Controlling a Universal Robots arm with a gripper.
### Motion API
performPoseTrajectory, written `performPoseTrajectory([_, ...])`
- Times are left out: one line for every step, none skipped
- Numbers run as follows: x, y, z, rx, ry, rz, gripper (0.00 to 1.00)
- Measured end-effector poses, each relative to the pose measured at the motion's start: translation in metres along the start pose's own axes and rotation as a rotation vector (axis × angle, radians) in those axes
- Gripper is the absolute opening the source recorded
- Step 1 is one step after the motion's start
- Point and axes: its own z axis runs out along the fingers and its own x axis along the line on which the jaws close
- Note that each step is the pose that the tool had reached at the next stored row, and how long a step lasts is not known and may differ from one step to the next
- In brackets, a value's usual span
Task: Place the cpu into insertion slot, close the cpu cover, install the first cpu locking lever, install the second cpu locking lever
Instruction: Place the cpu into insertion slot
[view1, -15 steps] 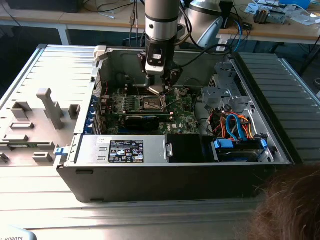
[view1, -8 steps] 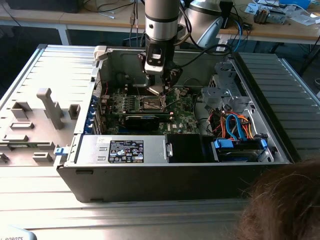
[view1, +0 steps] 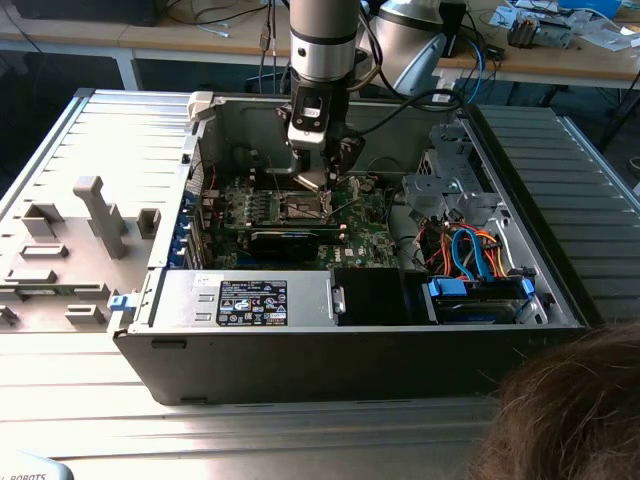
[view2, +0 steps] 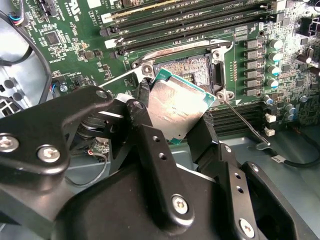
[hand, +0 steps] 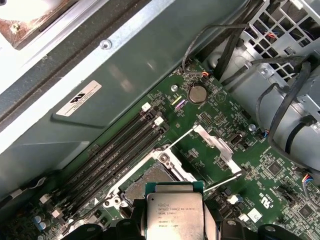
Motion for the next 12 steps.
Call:
performPoseTrajectory([0.0000, 0.0000, 0.0000, 0.0005, -0.0005, 0.003, 0.55])
performPoseTrajectory([0.0000, 0.0000, 0.0000, 0.0011, -0.0010, 0.006, 0.55])
performPoseTrajectory([0.0000, 0.0000, 0.0000, 0.0013, -0.0014, 0.008, 0.55])
performPoseTrajectory([0.0000, 0.0000, 0.0001, 0.0015, -0.0016, 0.009, 0.55])
performPoseTrajectory([0.0000, 0.0000, 0.0001, 0.0028, -0.0030, 0.017, 0.55])
performPoseTrajectory([0.0000, 0.0000, 0.0001, 0.0042, -0.0045, 0.029, 0.55])
performPoseTrajectory([0.0000, 0.0000, 0.0002, 0.0049, -0.0053, 0.035, 0.55])
performPoseTrajectory([0.0000, 0.0000, 0.0002, 0.0051, -0.0056, 0.037, 0.55])
performPoseTrajectory([0.0000, 0.0000, 0.0002, 0.0055, -0.0060, 0.040, 0.55])
performPoseTrajectory([0.0000, 0.0000, 0.0002, 0.0057, -0.0063, 0.042, 0.55])
performPoseTrajectory([0.0000, 0.0000, 0.0003, 0.0059, -0.0065, 0.044, 0.55])
performPoseTrajectory([0.0000, 0.0000, 0.0003, 0.0062, -0.0068, 0.047, 0.55])
